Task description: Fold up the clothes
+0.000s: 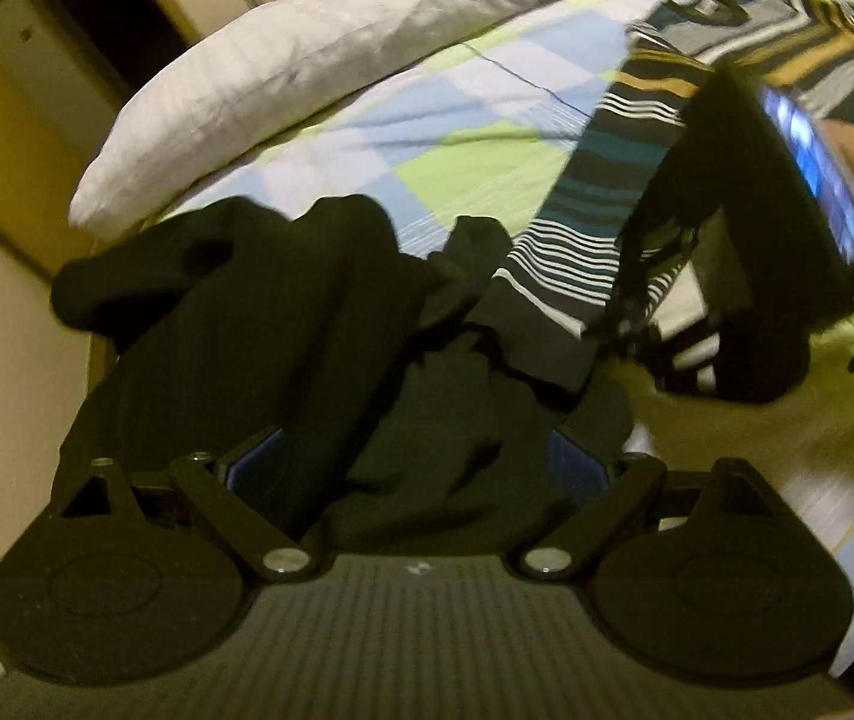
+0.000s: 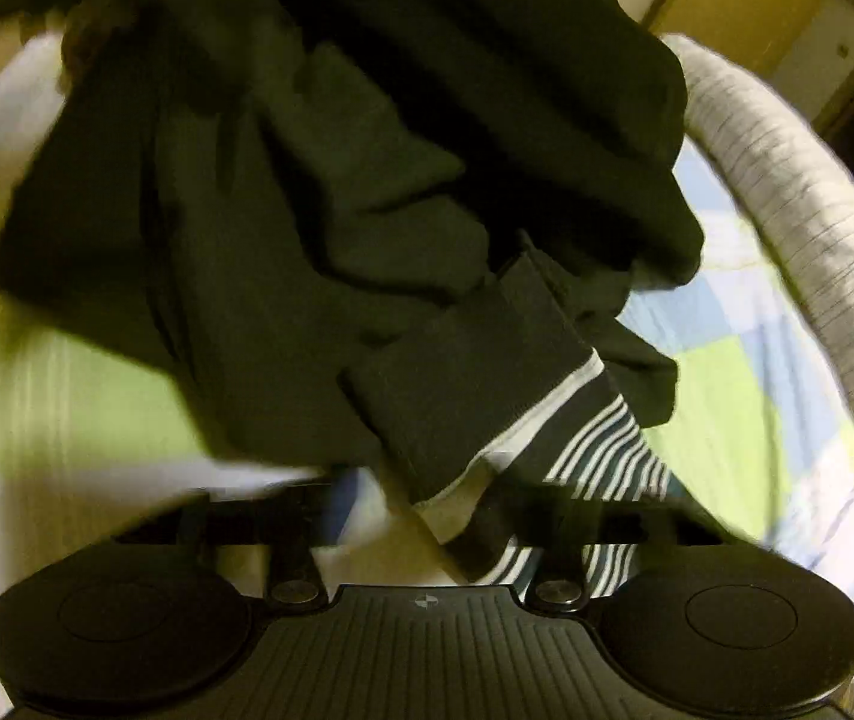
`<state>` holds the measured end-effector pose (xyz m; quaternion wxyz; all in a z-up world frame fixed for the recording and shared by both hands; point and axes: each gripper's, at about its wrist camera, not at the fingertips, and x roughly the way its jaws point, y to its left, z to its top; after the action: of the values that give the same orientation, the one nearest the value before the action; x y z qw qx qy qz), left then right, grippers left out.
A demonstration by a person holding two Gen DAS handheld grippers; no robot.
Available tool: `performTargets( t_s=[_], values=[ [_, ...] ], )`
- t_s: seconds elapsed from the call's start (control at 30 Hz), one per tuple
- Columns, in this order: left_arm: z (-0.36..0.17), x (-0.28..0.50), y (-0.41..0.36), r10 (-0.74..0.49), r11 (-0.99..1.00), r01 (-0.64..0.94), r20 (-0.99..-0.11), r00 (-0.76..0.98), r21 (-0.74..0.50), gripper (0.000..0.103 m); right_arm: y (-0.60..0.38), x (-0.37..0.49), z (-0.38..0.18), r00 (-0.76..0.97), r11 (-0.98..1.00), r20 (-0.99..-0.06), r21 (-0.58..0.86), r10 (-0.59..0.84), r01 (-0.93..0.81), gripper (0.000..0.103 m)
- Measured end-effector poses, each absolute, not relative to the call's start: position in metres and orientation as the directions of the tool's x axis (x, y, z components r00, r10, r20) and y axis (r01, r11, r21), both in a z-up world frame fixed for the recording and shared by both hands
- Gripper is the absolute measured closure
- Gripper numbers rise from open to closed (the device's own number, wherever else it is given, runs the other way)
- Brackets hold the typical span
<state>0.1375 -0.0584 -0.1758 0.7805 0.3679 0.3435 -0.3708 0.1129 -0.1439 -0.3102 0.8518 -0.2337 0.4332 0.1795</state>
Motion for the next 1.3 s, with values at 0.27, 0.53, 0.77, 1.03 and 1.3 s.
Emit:
performTargets(
  t_s=[0.27,0.53,0.77,1.03,1.3],
  values=[
    [-0.15,0.113,-0.138,-0.424,0.405,0.868,-0.782,0.457,0.288,0.012,-0.309,0.117,-0.143,0.815,0.995,-0.574,0.092,0.08,-0.033,0.097],
    [-0.137,0.054,-0.253,-0.506,0.306,0.914,-0.768,0.392,0.266,0.012,-0.572,-0.099,-0.095,0.793,0.704,-0.376,0.374,-0.48,0.604,0.097],
    [-0.145,-0.029,-0.342,-0.485,0.292,0.93,-0.803,0.345,0.223,0.012,-0.723,-0.205,-0.254,0.701,0.407,-0.625,0.574,-0.343,0.71,0.097],
    [-0.153,-0.117,-0.439,-0.46,0.279,0.944,-0.838,0.292,0.176,0.012,-0.78,-0.225,-0.234,0.854,0.473,-0.474,0.715,-0.212,0.514,0.097],
    [-0.162,-0.116,-0.474,-0.446,0.265,0.951,-0.854,0.268,0.16,0.012,-0.832,-0.235,-0.302,0.738,0.368,-0.652,0.653,-0.174,0.663,0.096]
  ],
)
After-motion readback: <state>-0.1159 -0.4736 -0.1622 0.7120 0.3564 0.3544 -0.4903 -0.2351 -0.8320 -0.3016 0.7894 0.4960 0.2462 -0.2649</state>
